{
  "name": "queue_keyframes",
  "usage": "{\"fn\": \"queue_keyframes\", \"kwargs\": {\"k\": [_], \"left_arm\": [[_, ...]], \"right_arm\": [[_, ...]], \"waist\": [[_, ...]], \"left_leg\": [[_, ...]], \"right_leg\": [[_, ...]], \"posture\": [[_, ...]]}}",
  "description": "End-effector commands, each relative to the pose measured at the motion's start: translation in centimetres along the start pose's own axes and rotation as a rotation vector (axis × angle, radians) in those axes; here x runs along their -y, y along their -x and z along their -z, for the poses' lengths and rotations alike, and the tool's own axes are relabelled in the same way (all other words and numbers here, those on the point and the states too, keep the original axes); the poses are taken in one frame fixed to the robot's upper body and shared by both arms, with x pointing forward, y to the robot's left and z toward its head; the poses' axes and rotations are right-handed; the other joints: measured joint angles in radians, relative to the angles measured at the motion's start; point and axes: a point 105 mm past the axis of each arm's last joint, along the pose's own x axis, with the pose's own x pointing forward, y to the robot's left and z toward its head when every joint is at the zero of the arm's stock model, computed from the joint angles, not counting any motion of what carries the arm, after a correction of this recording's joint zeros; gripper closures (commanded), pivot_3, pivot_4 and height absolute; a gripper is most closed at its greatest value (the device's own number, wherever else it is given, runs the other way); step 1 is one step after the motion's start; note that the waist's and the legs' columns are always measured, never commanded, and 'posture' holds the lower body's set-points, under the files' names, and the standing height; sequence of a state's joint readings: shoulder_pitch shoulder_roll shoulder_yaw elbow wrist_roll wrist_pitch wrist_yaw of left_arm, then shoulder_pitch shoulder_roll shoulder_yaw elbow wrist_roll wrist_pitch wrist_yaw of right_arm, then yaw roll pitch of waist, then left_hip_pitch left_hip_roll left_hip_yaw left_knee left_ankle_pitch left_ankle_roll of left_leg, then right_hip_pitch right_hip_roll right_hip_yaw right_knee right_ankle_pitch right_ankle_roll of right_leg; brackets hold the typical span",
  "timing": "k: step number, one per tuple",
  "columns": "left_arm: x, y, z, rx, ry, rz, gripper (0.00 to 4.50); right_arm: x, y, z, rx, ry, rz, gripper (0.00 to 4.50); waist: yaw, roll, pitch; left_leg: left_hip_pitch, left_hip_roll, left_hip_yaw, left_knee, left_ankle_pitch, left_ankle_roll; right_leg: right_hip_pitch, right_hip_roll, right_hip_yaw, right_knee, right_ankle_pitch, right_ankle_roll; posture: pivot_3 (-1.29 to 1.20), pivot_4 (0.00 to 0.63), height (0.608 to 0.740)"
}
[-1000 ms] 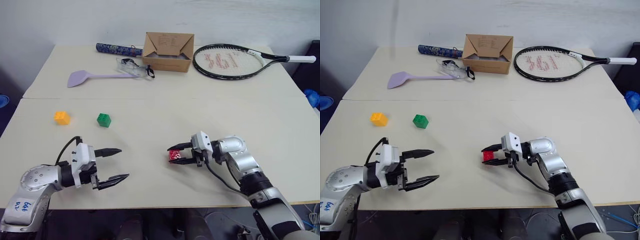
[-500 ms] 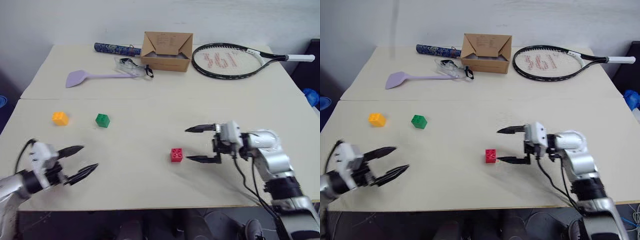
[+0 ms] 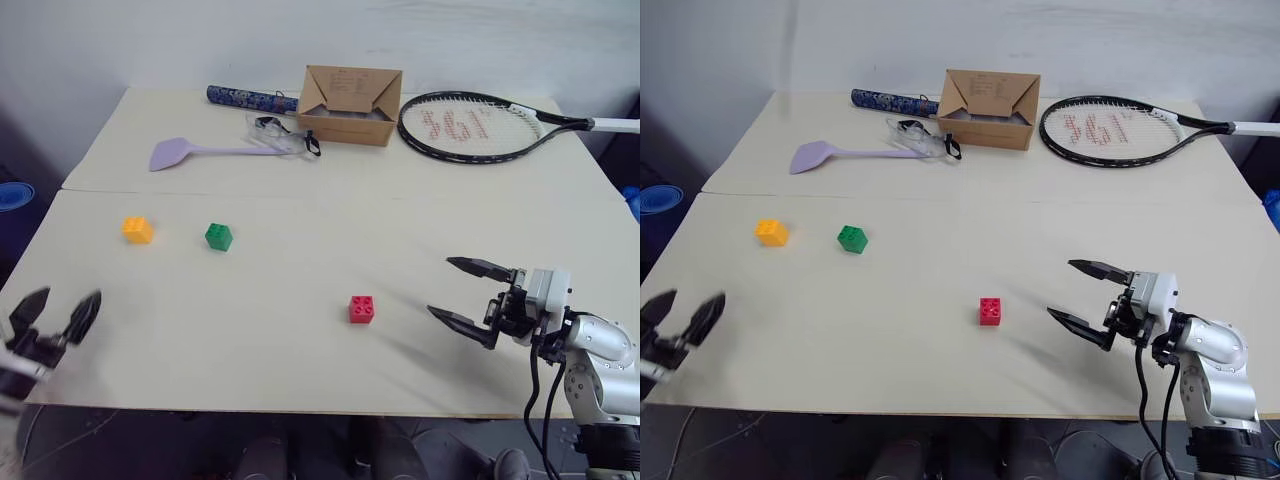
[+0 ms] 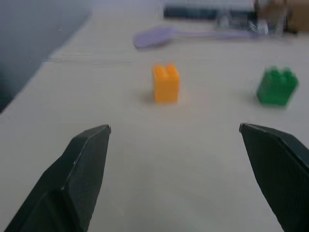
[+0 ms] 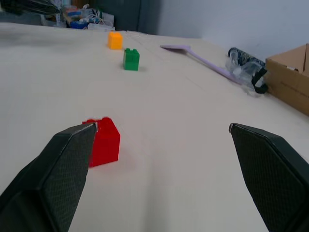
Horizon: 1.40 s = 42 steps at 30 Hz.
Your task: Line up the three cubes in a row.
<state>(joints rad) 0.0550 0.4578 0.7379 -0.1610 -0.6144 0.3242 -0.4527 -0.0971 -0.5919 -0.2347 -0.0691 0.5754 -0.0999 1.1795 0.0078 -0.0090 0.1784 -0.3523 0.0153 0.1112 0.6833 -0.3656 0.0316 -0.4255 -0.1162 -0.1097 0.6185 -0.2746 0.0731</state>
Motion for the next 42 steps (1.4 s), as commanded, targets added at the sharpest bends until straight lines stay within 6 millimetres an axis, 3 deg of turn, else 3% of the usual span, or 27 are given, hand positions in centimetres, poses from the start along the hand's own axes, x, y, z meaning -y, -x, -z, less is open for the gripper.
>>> {"fn": "queue_keyframes", "kwargs": {"k": [1, 5, 9, 15, 17, 26, 29, 32, 35, 40, 42], "left_arm": [[4.9, -3.3, -0.5, 0.002, 0.049, 0.075, 0.00], [8.5, -7.5, 1.4, -0.060, 0.055, 0.063, 0.00], [10.0, -10.5, 3.2, -0.105, 0.044, 0.057, 0.00], [11.8, -12.2, 5.4, -0.191, -0.032, 0.141, 0.00], [11.9, -12.3, 5.8, -0.209, -0.053, 0.155, 0.39], [12.2, -11.6, 6.4, -0.234, -0.108, 0.231, 2.99], [14.4, -10.6, 3.8, -0.145, -0.052, 0.496, 2.99], [18.7, -6.4, 1.4, -0.133, -0.103, 1.033, 2.99], [20.1, -3.3, 2.9, -0.236, -0.290, 1.339, 2.99], [21.3, -1.9, 5.5, -0.263, -0.361, 1.492, 2.99], [21.4, -2.3, 6.6, -0.264, -0.388, 1.491, 2.99]], "right_arm": [[-0.6, -2.0, -2.7, 0.102, -0.004, -0.017, 0.02], [-1.6, -4.2, -4.1, 0.159, -0.014, -0.056, 0.02], [-2.0, -4.8, -3.7, 0.152, -0.025, -0.064, 0.02], [-2.5, -4.8, -3.2, 0.132, -0.028, -0.065, 0.02], [-2.6, -4.8, -3.1, 0.128, -0.028, -0.060, 0.00], [-3.2, -4.3, -2.8, 0.106, -0.025, -0.034, 0.00], [-2.8, -3.4, -2.9, 0.078, -0.014, -0.019, 0.00], [-2.7, -1.6, -2.6, 0.014, -0.005, -0.018, 0.00], [-3.0, 0.3, -1.6, -0.058, -0.013, -0.030, 0.00], [-3.4, 1.8, -0.7, -0.115, -0.028, -0.023, 0.00], [-3.7, 1.8, -0.6, -0.116, -0.032, -0.017, 0.00]], "waist": [[0.000, 0.000, 0.000], [-0.003, 0.000, 0.000], [-0.005, -0.001, 0.000], [-0.005, -0.001, 0.000], [-0.004, -0.001, 0.000], [-0.005, -0.001, 0.000], [-0.006, -0.001, 0.000], [-0.004, -0.002, 0.000], [-0.004, 0.001, -0.001], [-0.005, 0.002, -0.001], [-0.008, 0.003, -0.001]], "left_leg": [[0.000, 0.000, 0.000, 0.000, 0.000, 0.000], [0.000, 0.000, 0.001, 0.000, 0.001, 0.000], [0.000, -0.001, 0.003, 0.000, 0.002, 0.001], [-0.001, -0.001, 0.004, 0.000, 0.003, 0.001], [-0.001, -0.001, 0.004, 0.001, 0.003, 0.002], [0.000, -0.001, 0.004, 0.001, 0.003, 0.002], [-0.001, 0.000, 0.004, 0.001, 0.003, 0.001], [-0.002, 0.000, 0.004, 0.001, 0.003, 0.001], [-0.002, 0.000, 0.003, 0.001, 0.003, 0.001], [0.001, -0.001, 0.004, 0.001, 0.003, 0.002], [0.001, -0.001, 0.004, 0.001, 0.003, 0.002]], "right_leg": [[0.000, 0.000, 0.000, 0.001, 0.000, 0.000], [0.000, 0.002, 0.000, 0.003, 0.000, 0.001], [0.000, 0.004, 0.000, 0.003, 0.000, 0.001], [0.000, 0.005, 0.000, 0.002, 0.000, 0.001], [0.000, 0.004, 0.000, 0.003, 0.001, 0.001], [0.000, 0.004, 0.001, 0.003, 0.001, 0.001], [0.000, 0.004, 0.001, 0.003, 0.001, 0.001], [-0.002, 0.004, 0.000, 0.003, 0.001, 0.001], [-0.001, 0.004, 0.000, 0.001, 0.000, 0.001], [0.001, 0.004, 0.002, -0.001, 0.000, 0.001], [0.001, 0.004, 0.002, -0.001, 0.000, 0.001]], "posture": [[0.00, 0.150, 0.740], [0.00, 0.150, 0.740], [0.00, 0.150, 0.740], [0.00, 0.150, 0.740], [0.00, 0.150, 0.740], [0.00, 0.150, 0.740], [0.00, 0.150, 0.740], [0.00, 0.150, 0.740], [0.00, 0.150, 0.740], [0.00, 0.150, 0.740], [0.00, 0.150, 0.740]]}}
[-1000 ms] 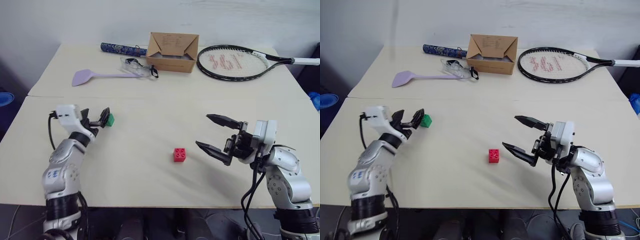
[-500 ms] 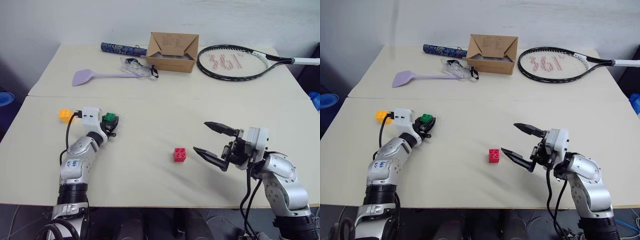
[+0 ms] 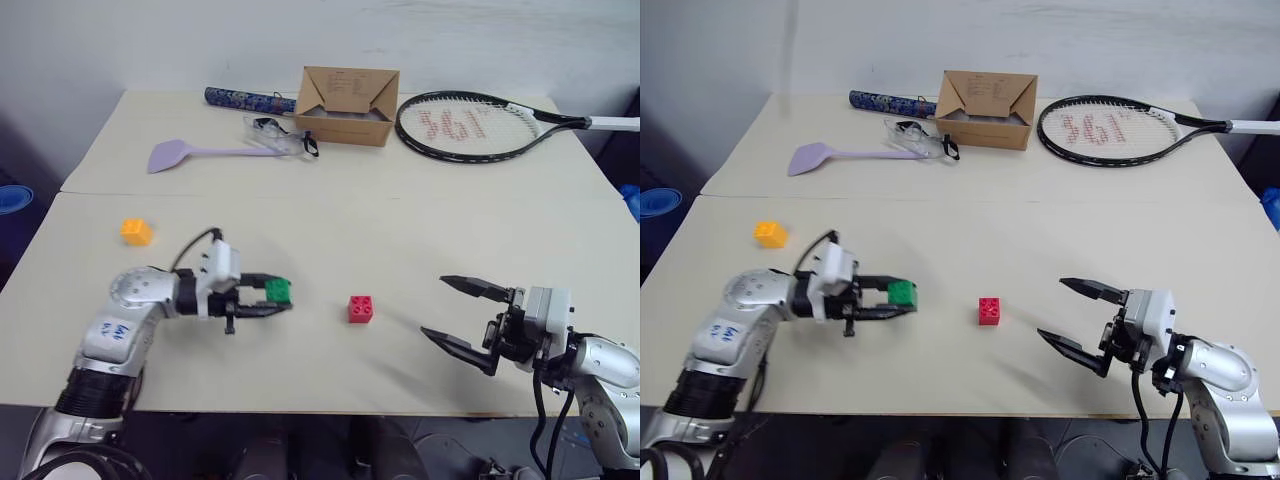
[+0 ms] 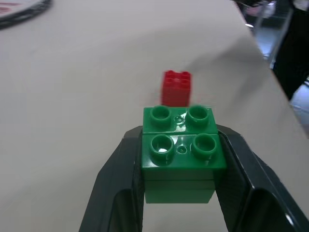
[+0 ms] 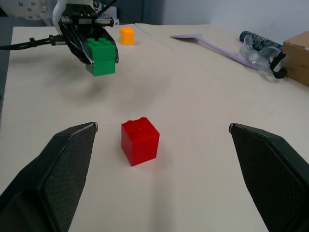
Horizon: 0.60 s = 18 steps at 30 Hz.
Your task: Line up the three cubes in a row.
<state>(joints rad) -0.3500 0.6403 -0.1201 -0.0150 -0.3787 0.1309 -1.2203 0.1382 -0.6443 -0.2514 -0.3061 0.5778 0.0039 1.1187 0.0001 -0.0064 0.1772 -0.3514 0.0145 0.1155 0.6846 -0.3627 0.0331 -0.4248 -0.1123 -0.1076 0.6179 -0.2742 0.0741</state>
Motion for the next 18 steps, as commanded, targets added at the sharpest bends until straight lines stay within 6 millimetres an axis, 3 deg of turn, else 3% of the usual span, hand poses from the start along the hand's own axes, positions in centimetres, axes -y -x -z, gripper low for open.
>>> {"fn": "queue_keyframes", "kwargs": {"k": [1, 6, 18], "left_arm": [[-0.7, -0.5, 1.1, -0.028, -0.058, -0.001, 2.99], [-1.7, -1.0, 2.1, -0.029, -0.069, -0.001, 2.99], [-2.1, -1.2, 3.2, -0.043, -0.068, 0.046, 2.99]], "right_arm": [[0.0, 0.4, -0.7, 0.012, 0.040, 0.017, 0.00], [-0.8, 0.3, -0.7, 0.009, 0.027, 0.014, 0.00], [-1.0, 0.1, -0.5, 0.003, 0.020, -0.011, 0.00]], "waist": [[0.000, 0.000, 0.000], [0.007, -0.001, 0.000], [0.021, -0.001, 0.000]], "left_leg": [[0.000, 0.000, 0.000, 0.000, 0.000, 0.000], [-0.001, 0.000, 0.001, 0.000, 0.000, 0.002], [-0.001, 0.000, 0.000, 0.001, 0.000, 0.002]], "right_leg": [[0.000, 0.000, 0.000, 0.000, 0.000, 0.000], [-0.001, 0.000, 0.000, 0.001, 0.000, 0.000], [-0.001, 0.000, 0.000, 0.002, 0.001, 0.001]], "posture": [[0.00, 0.150, 0.740], [0.00, 0.150, 0.740], [0.00, 0.150, 0.740]]}}
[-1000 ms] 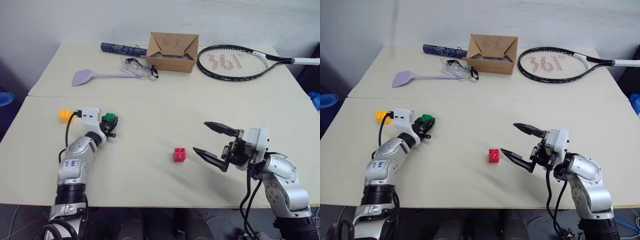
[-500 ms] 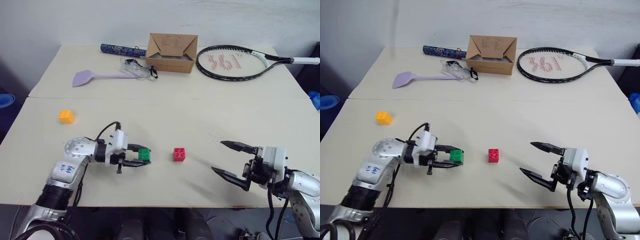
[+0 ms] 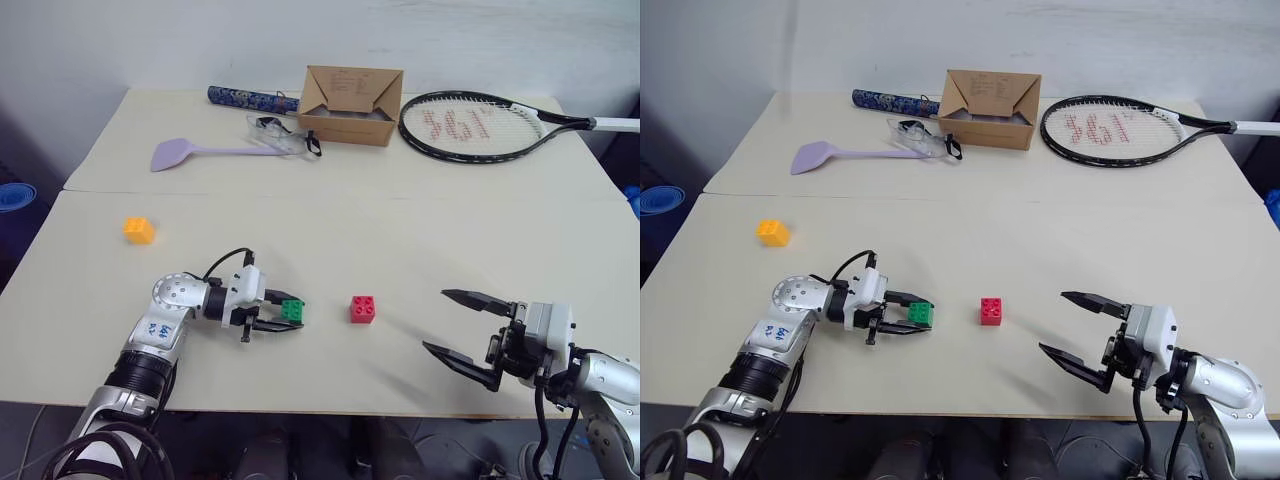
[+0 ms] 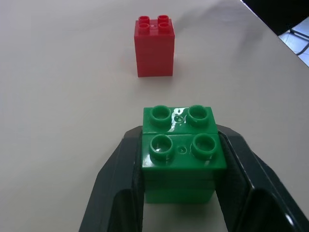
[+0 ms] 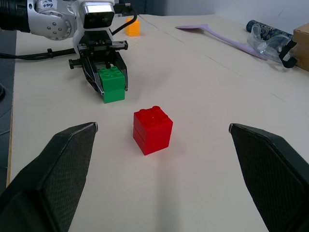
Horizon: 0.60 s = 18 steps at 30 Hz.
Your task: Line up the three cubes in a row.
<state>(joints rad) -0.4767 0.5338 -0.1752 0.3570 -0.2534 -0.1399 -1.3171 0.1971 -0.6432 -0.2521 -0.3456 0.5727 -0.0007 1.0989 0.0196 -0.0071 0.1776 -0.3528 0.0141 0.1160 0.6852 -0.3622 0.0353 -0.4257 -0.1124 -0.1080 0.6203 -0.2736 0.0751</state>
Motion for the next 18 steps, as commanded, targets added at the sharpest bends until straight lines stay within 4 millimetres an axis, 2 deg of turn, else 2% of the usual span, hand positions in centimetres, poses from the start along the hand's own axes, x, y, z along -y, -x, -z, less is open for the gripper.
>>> {"fn": "queue_keyframes", "kwargs": {"k": [1, 4, 8, 9, 12, 16, 18], "left_arm": [[-0.5, 0.2, -0.1, -0.011, -0.022, -0.010, 2.64], [-0.7, 0.7, -0.1, -0.008, -0.028, -0.041, 1.65], [-0.7, 3.3, -0.6, -0.001, -0.045, -0.154, 0.51], [-0.5, 3.7, -0.7, 0.000, -0.041, -0.165, 0.51], [1.4, 7.3, -1.0, -0.015, 0.004, -0.287, 0.51], [2.4, 12.1, -0.3, -0.037, 0.085, -0.582, 0.51], [3.3, 15.2, 0.2, -0.023, 0.139, -0.814, 0.51]], "right_arm": [[-0.1, -0.3, -0.7, 0.022, 0.033, -0.020, 0.00], [0.0, -0.4, -0.6, 0.022, 0.033, -0.033, 0.00], [-0.1, -0.7, -0.6, 0.026, 0.027, -0.066, 0.00], [-0.1, -0.7, -0.5, 0.027, 0.027, -0.069, 0.00], [0.1, -1.0, -0.4, 0.033, 0.024, -0.088, 0.00], [0.3, -1.2, -0.2, 0.043, 0.022, -0.107, 0.00], [0.3, -1.5, 0.0, 0.050, 0.019, -0.117, 0.00]], "waist": [[0.002, 0.000, 0.000], [0.003, 0.000, 0.000], [-0.004, 0.000, 0.000], [-0.009, 0.000, 0.000], [-0.024, 0.000, 0.000], [-0.023, 0.000, 0.000], [-0.019, -0.001, 0.000]], "left_leg": [[0.000, 0.000, 0.000, 0.000, 0.000, 0.000], [0.000, 0.000, 0.000, 0.000, 0.000, 0.000], [0.000, 0.000, 0.000, 0.000, 0.000, 0.000], [0.000, 0.001, 0.000, 0.000, 0.000, 0.000], [0.000, 0.001, -0.001, 0.000, 0.000, 0.000], [0.000, 0.002, -0.001, -0.001, -0.001, 0.000], [0.000, 0.002, -0.002, 0.000, -0.001, 0.000]], "right_leg": [[0.000, 0.000, 0.000, 0.000, 0.000, 0.000], [0.000, 0.000, 0.000, 0.000, 0.000, 0.000], [0.000, 0.000, 0.000, 0.000, 0.000, 0.000], [0.000, 0.000, 0.000, 0.001, 0.000, 0.000], [0.000, 0.000, 0.000, 0.000, 0.000, 0.000], [0.000, -0.002, 0.001, 0.000, 0.000, 0.000], [0.000, -0.002, 0.000, -0.004, 0.000, 0.000]], "posture": [[0.00, 0.150, 0.740], [0.00, 0.150, 0.740], [0.00, 0.150, 0.740], [0.00, 0.150, 0.740], [0.00, 0.150, 0.740], [0.00, 0.150, 0.740], [0.00, 0.150, 0.740]]}}
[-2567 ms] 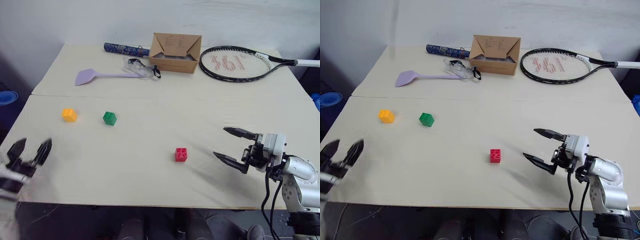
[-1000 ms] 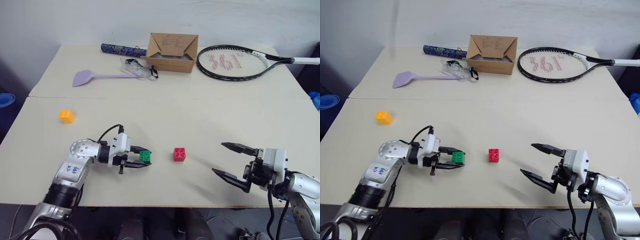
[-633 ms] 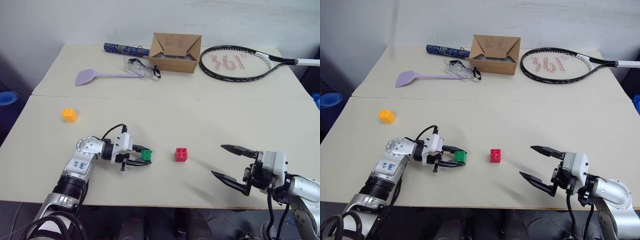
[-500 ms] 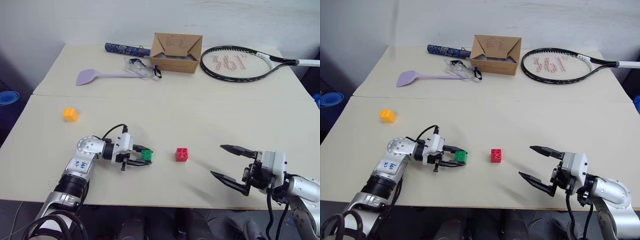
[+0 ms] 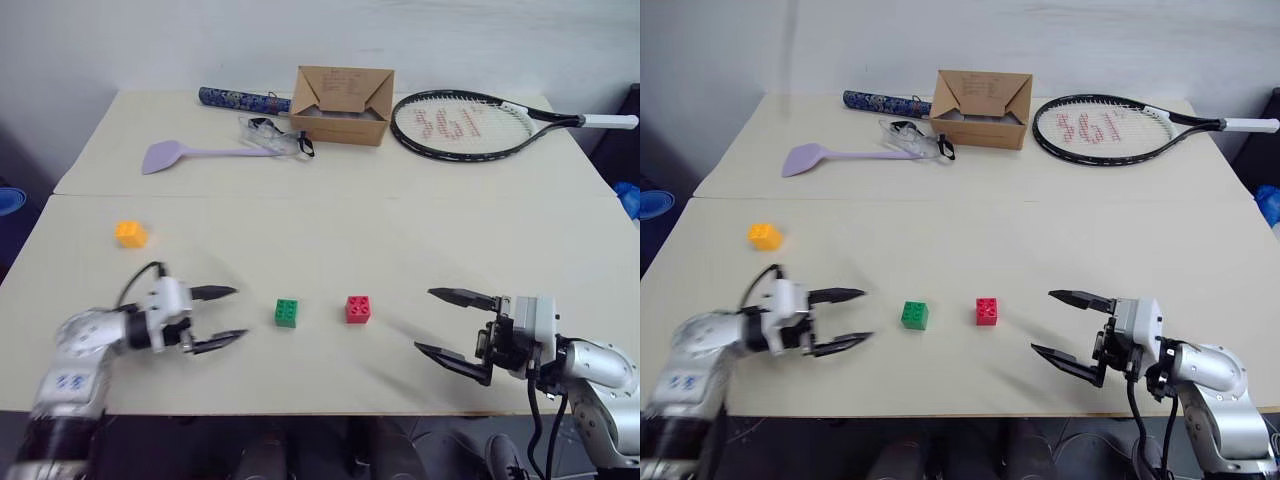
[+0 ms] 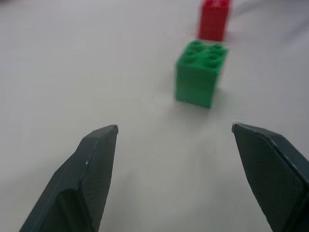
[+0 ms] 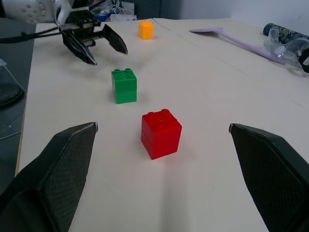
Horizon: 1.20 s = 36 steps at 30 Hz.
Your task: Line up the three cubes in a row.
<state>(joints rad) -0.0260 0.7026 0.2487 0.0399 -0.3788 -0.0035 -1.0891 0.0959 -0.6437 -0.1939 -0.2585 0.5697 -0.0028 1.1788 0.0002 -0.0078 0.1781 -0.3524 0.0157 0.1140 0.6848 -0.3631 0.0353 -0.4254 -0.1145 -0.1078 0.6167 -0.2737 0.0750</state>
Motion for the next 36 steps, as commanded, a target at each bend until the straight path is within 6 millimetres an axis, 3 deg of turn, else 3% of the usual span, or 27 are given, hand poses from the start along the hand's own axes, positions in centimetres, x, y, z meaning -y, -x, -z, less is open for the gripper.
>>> {"fn": "queue_keyframes", "kwargs": {"k": [1, 5, 8, 11, 13, 24, 29, 36], "left_arm": [[-1.8, 5.1, -0.5, 0.057, 0.056, -0.385, 0.51], [-1.7, 11.3, 1.6, 0.091, 0.204, -0.764, 0.02], [-1.3, 15.0, 3.0, 0.124, 0.284, -1.007, 0.02], [-1.4, 16.8, 3.5, 0.161, 0.318, -1.144, 0.02], [-2.4, 16.1, 2.9, 0.176, 0.302, -1.154, 0.02], [-11.8, 6.6, -0.8, 0.123, 0.336, -0.944, 0.02], [-15.2, 5.0, -0.4, 0.059, 0.349, -0.979, 0.02], [-17.1, 3.5, 0.1, 0.024, 0.374, -0.997, 0.02]], "right_arm": [[0.0, -0.5, -0.4, 0.036, 0.031, -0.023, 0.00], [0.1, -1.2, -0.8, 0.084, 0.048, -0.025, 0.00], [0.1, -1.9, -1.4, 0.132, 0.058, -0.027, 0.00], [0.1, -2.5, -1.8, 0.164, 0.055, -0.029, 0.00], [0.2, -2.7, -1.9, 0.175, 0.059, -0.026, 0.00], [0.4, -3.4, -2.0, 0.181, 0.086, -0.015, 0.00], [0.5, -3.9, -2.6, 0.211, 0.109, 0.004, 0.00], [0.0, -4.7, -3.6, 0.261, 0.115, 0.023, 0.00]], "waist": [[0.000, 0.000, 0.000], [-0.001, 0.000, 0.000], [0.001, 0.000, 0.000], [0.007, -0.001, 0.000], [0.017, -0.002, -0.001], [0.020, -0.003, -0.002], [0.002, -0.003, -0.002], [-0.001, -0.004, -0.001]], "left_leg": [[0.000, 0.000, 0.000, 0.000, 0.000, 0.000], [0.000, 0.000, -0.001, 0.000, -0.001, 0.000], [0.000, 0.000, -0.001, 0.000, -0.002, -0.001], [0.000, 0.000, -0.001, 0.000, -0.003, 0.000], [0.000, 0.000, -0.002, 0.000, -0.003, 0.000], [0.000, -0.001, -0.001, -0.001, -0.002, -0.001], [0.000, -0.001, 0.003, -0.001, -0.001, -0.001], [0.000, -0.001, 0.004, 0.000, -0.001, -0.001]], "right_leg": [[0.000, 0.000, 0.000, 0.000, 0.000, 0.000], [0.001, -0.001, 0.000, -0.002, 0.000, 0.000], [0.001, -0.001, 0.000, -0.002, 0.000, 0.000], [0.001, -0.001, -0.001, -0.002, 0.000, 0.000], [0.001, -0.001, -0.001, -0.002, 0.000, 0.000], [0.000, 0.000, -0.002, 0.003, 0.001, -0.001], [-0.001, 0.002, -0.004, 0.004, 0.001, 0.000], [-0.002, 0.002, -0.007, 0.004, 0.001, 0.000]], "posture": [[0.00, 0.150, 0.740], [0.00, 0.150, 0.740], [0.00, 0.150, 0.740], [0.00, 0.150, 0.740], [0.00, 0.150, 0.740], [0.00, 0.150, 0.740], [0.00, 0.150, 0.740], [0.00, 0.150, 0.740]]}}
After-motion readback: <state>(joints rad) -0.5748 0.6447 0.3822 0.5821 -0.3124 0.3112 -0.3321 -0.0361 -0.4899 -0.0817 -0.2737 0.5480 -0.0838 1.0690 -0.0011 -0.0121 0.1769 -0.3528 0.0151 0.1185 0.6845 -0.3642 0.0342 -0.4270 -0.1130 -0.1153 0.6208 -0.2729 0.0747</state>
